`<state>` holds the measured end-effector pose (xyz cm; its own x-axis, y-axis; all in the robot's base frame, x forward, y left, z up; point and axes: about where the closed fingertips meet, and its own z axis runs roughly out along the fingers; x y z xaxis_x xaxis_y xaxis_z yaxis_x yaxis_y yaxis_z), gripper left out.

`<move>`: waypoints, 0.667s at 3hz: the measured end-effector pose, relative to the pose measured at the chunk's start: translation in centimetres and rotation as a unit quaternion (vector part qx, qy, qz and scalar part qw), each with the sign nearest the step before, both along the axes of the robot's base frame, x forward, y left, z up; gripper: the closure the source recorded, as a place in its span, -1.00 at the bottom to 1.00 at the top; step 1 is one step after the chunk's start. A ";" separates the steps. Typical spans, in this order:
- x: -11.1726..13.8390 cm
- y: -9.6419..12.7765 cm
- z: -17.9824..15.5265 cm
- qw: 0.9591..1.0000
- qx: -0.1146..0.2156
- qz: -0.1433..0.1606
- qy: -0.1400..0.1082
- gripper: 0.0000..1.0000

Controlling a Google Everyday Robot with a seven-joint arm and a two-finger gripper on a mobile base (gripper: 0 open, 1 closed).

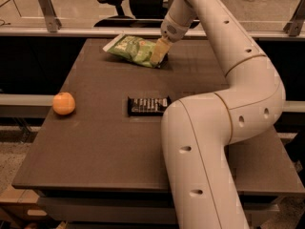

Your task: Pick green jalapeno chip bag

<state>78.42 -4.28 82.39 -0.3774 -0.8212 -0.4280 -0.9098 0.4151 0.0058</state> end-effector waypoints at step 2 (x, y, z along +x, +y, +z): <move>0.2 0.2 0.0 1.000 0.001 0.000 -0.002 1.00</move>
Offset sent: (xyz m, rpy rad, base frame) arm 0.0024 0.0020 -0.0024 0.0026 -0.0032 -0.0010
